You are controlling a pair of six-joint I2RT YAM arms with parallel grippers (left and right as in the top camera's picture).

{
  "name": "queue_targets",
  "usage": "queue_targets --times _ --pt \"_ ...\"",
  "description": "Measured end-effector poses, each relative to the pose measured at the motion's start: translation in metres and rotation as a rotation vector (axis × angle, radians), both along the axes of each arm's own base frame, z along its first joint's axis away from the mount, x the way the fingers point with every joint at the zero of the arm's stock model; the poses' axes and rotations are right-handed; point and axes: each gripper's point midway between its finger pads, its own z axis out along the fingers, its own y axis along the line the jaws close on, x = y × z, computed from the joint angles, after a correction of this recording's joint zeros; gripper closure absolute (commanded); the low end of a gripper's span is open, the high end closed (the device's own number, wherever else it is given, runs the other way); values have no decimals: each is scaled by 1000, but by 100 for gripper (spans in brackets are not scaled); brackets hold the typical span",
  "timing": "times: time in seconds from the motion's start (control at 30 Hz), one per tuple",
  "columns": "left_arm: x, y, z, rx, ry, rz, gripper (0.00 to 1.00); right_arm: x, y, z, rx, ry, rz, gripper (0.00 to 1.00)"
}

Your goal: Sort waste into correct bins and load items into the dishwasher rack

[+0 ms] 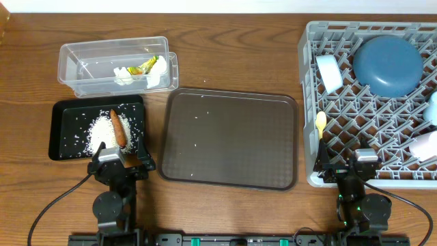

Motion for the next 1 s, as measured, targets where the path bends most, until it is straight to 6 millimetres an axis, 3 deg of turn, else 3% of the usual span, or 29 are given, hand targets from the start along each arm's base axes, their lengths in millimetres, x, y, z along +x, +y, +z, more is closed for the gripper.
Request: queue_targets --times 1.0 --pt "0 0 -4 21 18 0 4 0 0 0 0 0 0 1"
